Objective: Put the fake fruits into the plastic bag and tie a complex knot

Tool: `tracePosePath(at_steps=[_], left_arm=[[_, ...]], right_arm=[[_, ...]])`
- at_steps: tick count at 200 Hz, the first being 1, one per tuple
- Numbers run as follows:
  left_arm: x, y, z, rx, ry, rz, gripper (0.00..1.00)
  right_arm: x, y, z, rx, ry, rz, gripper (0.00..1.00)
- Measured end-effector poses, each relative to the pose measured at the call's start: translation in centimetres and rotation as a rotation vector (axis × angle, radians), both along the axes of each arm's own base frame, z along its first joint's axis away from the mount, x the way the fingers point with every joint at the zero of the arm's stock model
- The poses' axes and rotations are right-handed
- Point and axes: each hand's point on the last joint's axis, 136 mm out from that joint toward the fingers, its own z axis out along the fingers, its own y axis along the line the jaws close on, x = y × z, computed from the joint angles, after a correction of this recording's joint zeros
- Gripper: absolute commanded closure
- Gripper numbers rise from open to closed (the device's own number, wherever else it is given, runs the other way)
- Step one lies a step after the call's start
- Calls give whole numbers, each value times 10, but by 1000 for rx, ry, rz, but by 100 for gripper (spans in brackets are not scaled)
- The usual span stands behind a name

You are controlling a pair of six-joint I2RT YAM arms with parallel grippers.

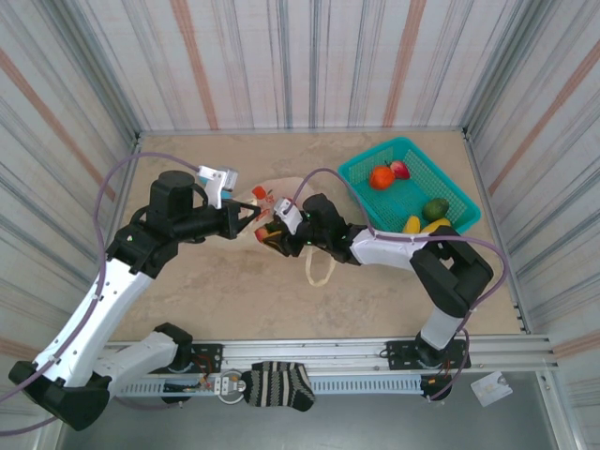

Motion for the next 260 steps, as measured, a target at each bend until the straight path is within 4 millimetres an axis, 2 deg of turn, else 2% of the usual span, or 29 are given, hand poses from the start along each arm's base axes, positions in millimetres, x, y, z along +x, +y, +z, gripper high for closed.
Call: tracePosePath(at_steps=[13, 26, 63, 77, 89, 97, 98, 101, 122, 150, 170, 187, 198, 231, 237, 247, 260], left_arm=[[0, 0, 0, 0, 0, 0, 100], [1, 0, 0, 2, -1, 4, 100], [2, 2, 0, 6, -4, 13, 100], [2, 2, 0, 6, -5, 14, 100], [1, 2, 1, 4, -7, 14, 100], [1, 2, 1, 3, -10, 14, 100], [1, 2, 1, 3, -10, 14, 100], [1, 2, 2, 3, -11, 14, 100], [-1, 3, 4, 0, -20, 16, 100], [-3, 6, 6, -4, -33, 22, 100], [-4, 7, 5, -7, -41, 23, 100], [-4, 7, 5, -6, -52, 20, 100], [-3, 7, 5, -2, -58, 22, 100], [-2, 7, -2, 9, -71, 20, 100], [-2, 7, -5, 12, -69, 19, 100], [-2, 7, -10, 16, -65, 19, 100], [-1, 7, -16, 20, -63, 18, 100]], right_arm=[[-2, -2, 8, 9, 0, -3, 44], [-3, -4, 25, 33, -16, -1, 46], [-13, -16, 98, 166, -96, -1, 57], [-16, -22, 119, 207, -103, -18, 63], [-16, -30, 127, 212, -75, -56, 75], [-12, -36, 128, 197, -45, -91, 92], [-11, -37, 127, 193, -30, -103, 96], [-9, -39, 127, 189, -19, -117, 100], [9, -61, 125, 141, 28, -243, 100], [21, -113, 111, 62, 24, -466, 100], [36, -165, 105, -29, 47, -716, 100], [53, -214, 111, -64, 64, -930, 100], [56, -242, 114, -40, 92, -1031, 100], [38, -306, 111, 35, 206, -1179, 100], [36, -316, 109, 36, 236, -1217, 93], [33, -334, 106, 31, 291, -1293, 87], [25, -361, 95, 20, 370, -1431, 91]])
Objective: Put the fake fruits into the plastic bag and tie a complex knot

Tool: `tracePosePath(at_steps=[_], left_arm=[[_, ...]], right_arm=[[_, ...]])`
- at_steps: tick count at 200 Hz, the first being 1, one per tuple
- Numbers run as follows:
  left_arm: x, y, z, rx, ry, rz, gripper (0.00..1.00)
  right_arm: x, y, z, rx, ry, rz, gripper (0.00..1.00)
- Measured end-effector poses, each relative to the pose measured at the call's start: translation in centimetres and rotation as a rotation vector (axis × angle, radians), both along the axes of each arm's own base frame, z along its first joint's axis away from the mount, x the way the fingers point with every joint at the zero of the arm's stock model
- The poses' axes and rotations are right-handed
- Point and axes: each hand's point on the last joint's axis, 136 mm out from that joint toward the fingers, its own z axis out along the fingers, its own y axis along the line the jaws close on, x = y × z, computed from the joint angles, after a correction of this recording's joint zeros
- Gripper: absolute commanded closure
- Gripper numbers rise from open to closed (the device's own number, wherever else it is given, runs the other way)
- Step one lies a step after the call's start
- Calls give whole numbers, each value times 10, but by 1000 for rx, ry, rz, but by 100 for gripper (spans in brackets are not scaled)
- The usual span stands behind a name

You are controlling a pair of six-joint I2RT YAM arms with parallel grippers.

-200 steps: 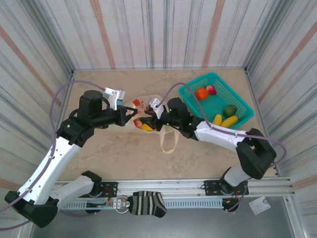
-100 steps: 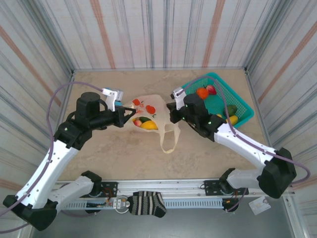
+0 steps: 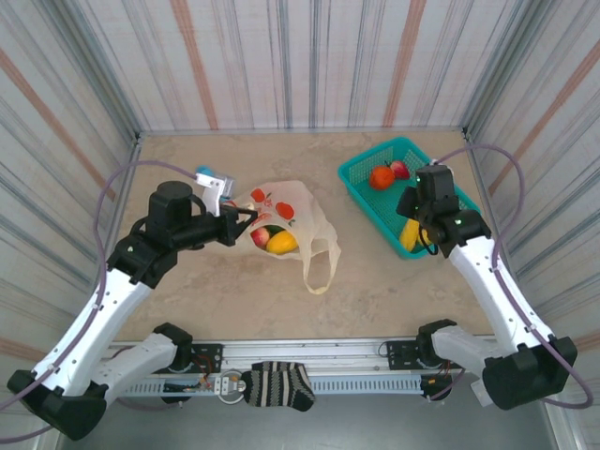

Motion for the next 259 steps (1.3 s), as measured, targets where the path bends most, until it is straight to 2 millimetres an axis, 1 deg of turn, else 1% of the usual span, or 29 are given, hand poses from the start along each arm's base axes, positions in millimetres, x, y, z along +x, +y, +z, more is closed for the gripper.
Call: tracePosePath(at_steps=[13, 25, 41, 52, 64, 77, 94, 106, 117, 130, 150, 161, 174, 184, 187, 188, 193, 194, 203, 210, 212, 221, 237, 247, 257, 259], left_arm=[[0, 0, -5, 4, 4, 0, 100], [0, 0, -8, 7, 5, 1, 100], [0, 1, -9, 15, -7, 1, 100], [0, 1, -8, 21, -17, 1, 100], [-2, -1, -8, 28, -26, -6, 100], [-3, -2, -8, 33, -33, -14, 100], [-2, -1, -8, 40, -39, -11, 100], [-3, -1, -7, 40, -43, -10, 100], [-3, -1, -6, 38, -47, -10, 100], [-4, 0, -6, 38, -50, -7, 100], [-3, 0, -6, 38, -51, -4, 100], [-3, 0, -6, 39, -50, -4, 100], [-2, 0, -7, 42, -44, -5, 100], [-1, -1, -7, 46, -37, -5, 100], [0, -1, -7, 47, -34, -5, 100], [0, -1, -7, 48, -33, -5, 100], [0, -2, -7, 49, -31, -5, 100], [0, -2, -7, 49, -30, -5, 100], [1, -2, -6, 50, -28, -5, 100], [1, -2, -5, 50, -29, -5, 100], [1, -2, -5, 50, -29, -5, 100], [0, -2, -4, 50, -28, -5, 100], [-1, -1, -2, 52, -26, -5, 100], [-1, -1, -3, 53, -23, -5, 100], [-1, -1, -4, 55, -20, -5, 100], [-1, 0, -4, 55, -19, -4, 100]], right_arm=[[-16, -31, -16, 6, 85, -173, 94], [-33, -55, -29, -1, 160, -307, 96], [-53, -78, -43, 2, 232, -454, 96], [-63, -89, -55, 6, 279, -532, 97], [-71, -95, -70, 12, 337, -590, 98], [-76, -97, -89, 19, 399, -629, 99], [-79, -94, -111, 35, 462, -645, 100], [-76, -89, -127, 75, 486, -636, 100], [-69, -85, -138, 123, 496, -629, 100], [-58, -83, -146, 157, 493, -610, 100], [-27, -73, -152, 222, 463, -562, 100], [-3, -69, -152, 256, 445, -544, 100], [35, -66, -148, 291, 406, -529, 100], [68, -67, -142, 303, 367, -524, 100], [75, -67, -141, 304, 362, -523, 100], [80, -67, -140, 305, 354, -522, 100], [94, -68, -137, 310, 337, -518, 100], [99, -69, -135, 311, 327, -518, 100], [123, -71, -129, 319, 289, -512, 100], [137, -72, -124, 323, 263, -505, 100], [139, -72, -123, 321, 257, -503, 100], [142, -72, -120, 318, 250, -492, 94], [138, -67, -117, 303, 236, -457, 79], [128, -56, -117, 292, 240, -408, 69], [117, -38, -116, 279, 243, -328, 59], [113, -32, -114, 276, 239, -302, 58]])
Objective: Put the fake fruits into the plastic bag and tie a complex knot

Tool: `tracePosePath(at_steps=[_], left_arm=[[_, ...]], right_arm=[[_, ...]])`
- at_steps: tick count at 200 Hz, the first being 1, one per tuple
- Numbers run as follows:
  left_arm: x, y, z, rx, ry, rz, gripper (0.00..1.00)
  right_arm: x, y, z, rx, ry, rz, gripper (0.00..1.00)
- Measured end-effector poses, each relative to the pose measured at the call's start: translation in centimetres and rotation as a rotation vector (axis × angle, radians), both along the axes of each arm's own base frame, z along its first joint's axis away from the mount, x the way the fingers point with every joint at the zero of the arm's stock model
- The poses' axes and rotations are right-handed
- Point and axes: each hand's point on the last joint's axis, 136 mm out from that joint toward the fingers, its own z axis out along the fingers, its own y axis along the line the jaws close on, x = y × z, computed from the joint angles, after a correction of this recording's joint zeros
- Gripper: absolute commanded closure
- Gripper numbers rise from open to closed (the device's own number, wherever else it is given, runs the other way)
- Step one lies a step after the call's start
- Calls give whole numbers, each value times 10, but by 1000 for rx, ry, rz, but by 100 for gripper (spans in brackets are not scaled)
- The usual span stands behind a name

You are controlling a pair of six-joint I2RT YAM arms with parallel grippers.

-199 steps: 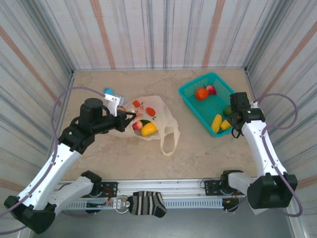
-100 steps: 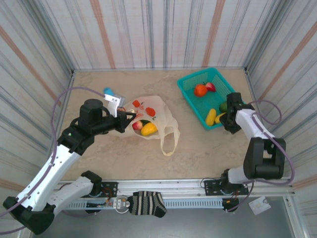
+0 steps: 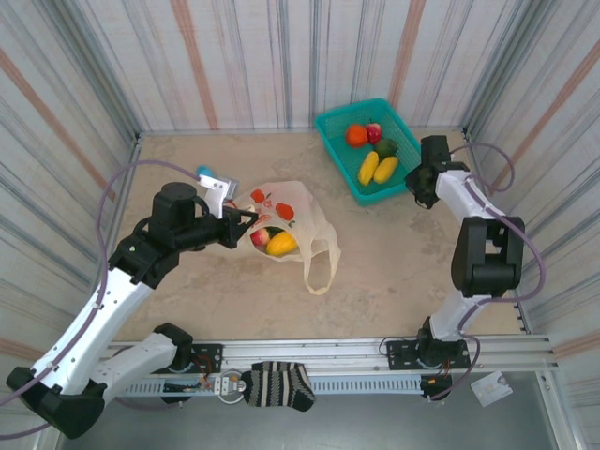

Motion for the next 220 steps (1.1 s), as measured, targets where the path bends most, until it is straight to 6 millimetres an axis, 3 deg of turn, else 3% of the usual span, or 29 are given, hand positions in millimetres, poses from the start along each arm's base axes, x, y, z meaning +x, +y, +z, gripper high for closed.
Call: tracePosePath(at_steps=[13, 25, 57, 78, 92, 120, 133, 155, 190, 220], left_arm=[[0, 1, -1, 3, 5, 2, 100], [-1, 2, -2, 7, 13, 3, 100], [3, 7, 0, 6, 13, 27, 100], [5, 9, 0, 4, 16, 37, 100], [5, 9, -1, 3, 21, 40, 100], [6, 9, 0, -8, 31, 47, 100], [6, 9, 0, -11, 34, 50, 100], [5, 10, 0, -14, 34, 53, 100], [2, 13, 7, -31, 21, 62, 100], [0, 14, 10, -42, 16, 65, 100]], right_arm=[[-16, 30, 9, -7, -44, 136, 47], [-33, 62, 25, -38, -105, 287, 44], [-75, 145, 84, -136, -300, 671, 45], [-105, 184, 102, -169, -380, 912, 49], [-137, 210, 102, -216, -421, 1121, 50], [-229, 264, 94, -314, -479, 1671, 49], [-259, 271, 84, -367, -477, 1867, 48], [-284, 270, 63, -452, -394, 2084, 46], [-290, 265, 24, -559, -199, 2251, 40], [-285, 260, 10, -630, -134, 2283, 37]])
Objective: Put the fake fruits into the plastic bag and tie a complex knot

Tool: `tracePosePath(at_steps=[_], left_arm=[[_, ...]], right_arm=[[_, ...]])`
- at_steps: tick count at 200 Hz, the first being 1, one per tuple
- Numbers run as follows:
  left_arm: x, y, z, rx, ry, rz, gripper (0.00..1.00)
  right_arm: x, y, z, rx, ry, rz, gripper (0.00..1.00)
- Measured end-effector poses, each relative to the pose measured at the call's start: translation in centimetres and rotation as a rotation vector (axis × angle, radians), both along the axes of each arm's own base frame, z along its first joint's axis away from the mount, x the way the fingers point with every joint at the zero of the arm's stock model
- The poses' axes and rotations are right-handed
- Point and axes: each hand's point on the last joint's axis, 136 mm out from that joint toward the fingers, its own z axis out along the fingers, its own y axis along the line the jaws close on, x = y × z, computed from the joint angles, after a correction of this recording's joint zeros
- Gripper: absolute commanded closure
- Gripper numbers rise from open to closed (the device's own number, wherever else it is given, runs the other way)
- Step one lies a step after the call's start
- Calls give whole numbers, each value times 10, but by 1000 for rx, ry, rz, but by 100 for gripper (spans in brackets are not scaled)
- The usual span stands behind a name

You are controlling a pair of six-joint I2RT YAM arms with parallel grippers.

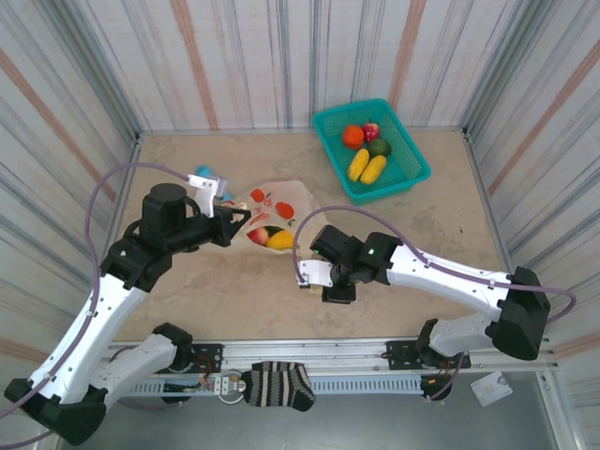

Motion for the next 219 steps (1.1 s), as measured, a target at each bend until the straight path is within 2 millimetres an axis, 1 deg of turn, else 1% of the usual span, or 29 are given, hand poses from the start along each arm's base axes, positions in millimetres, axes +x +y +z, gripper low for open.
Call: tracePosePath(at_steps=[33, 48, 67, 82, 99, 107, 128, 147, 154, 166, 173, 206, 212, 219], left_arm=[[0, 2, -1, 0, 1, 7, 100], [1, 3, -1, 0, 1, 10, 100], [1, 4, -1, -1, 2, 14, 100], [2, 5, -1, -1, 2, 18, 100], [3, 7, -1, -1, 3, 24, 100], [4, 7, -1, -2, 3, 25, 100], [5, 8, -1, -4, 4, 29, 100], [5, 9, -1, -5, 4, 28, 100], [5, 9, 0, -6, 5, 28, 100], [5, 9, 0, -7, 5, 28, 100], [5, 9, 0, -7, 5, 28, 100], [4, 8, 0, -9, 6, 25, 100], [4, 8, 0, -9, 6, 25, 100], [4, 8, 0, -9, 6, 25, 100]], right_arm=[[9, 11, -8, -5, -39, 15, 38], [15, 17, -17, -18, -49, 23, 41], [19, 20, -32, -55, -44, 34, 45], [19, 20, -44, -90, -34, 43, 49], [20, 16, -52, -121, -34, 50, 59], [21, 15, -53, -127, -36, 53, 61], [21, 16, -52, -125, -36, 52, 62], [19, 16, -52, -120, -31, 54, 65], [19, 16, -51, -118, -28, 55, 64], [16, 17, -49, -108, -18, 60, 56], [15, 16, -49, -105, -15, 64, 55], [10, 9, -57, -125, 0, 67, 59], [10, 9, -57, -127, 1, 67, 62], [10, 9, -58, -127, 2, 66, 70]])
